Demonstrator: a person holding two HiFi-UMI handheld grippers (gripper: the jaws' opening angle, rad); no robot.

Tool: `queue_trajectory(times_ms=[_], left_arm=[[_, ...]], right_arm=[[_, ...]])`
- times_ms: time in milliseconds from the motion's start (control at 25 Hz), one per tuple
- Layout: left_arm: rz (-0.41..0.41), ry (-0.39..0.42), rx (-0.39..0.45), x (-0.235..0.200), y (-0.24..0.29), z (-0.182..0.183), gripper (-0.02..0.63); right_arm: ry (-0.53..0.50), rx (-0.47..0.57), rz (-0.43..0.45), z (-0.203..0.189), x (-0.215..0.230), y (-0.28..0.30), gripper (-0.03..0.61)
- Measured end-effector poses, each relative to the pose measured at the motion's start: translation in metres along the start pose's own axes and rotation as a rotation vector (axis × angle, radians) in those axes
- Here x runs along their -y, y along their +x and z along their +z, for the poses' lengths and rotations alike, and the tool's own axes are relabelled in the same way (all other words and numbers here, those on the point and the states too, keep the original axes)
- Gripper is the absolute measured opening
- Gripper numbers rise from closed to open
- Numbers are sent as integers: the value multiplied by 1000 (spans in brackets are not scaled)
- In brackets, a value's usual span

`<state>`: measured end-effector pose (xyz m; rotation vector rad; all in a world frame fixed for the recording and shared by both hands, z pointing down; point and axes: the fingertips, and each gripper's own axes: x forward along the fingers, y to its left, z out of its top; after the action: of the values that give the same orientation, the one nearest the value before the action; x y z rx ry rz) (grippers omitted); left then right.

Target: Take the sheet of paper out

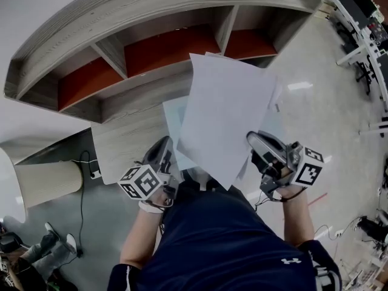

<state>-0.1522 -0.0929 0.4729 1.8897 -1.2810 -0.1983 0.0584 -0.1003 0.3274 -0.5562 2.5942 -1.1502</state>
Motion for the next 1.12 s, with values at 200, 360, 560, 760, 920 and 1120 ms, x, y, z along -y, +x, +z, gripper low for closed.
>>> queue_trajectory(times_ms=[200,360,560,760,920,1120], left_arm=[[15,6,30,-7,-2,15,15],[26,3,40,-9,-5,18,15],[15,5,46,-7,0,25,15],[10,2,50,-3,2,25,15],[15,-1,46,-6,2,23,15],[16,-6,47,-8,3,22,15]], right_arm=[[-7,-8,26,2,-3,5,14],[-13,-21,36,1,-6,6,14],[-26,-32,32,3,-1,12,14],[-20,-26,29,3,3,9,14],[-20,-17,28,3,5,8,14],[-21,-15,15,2,8,6,14]])
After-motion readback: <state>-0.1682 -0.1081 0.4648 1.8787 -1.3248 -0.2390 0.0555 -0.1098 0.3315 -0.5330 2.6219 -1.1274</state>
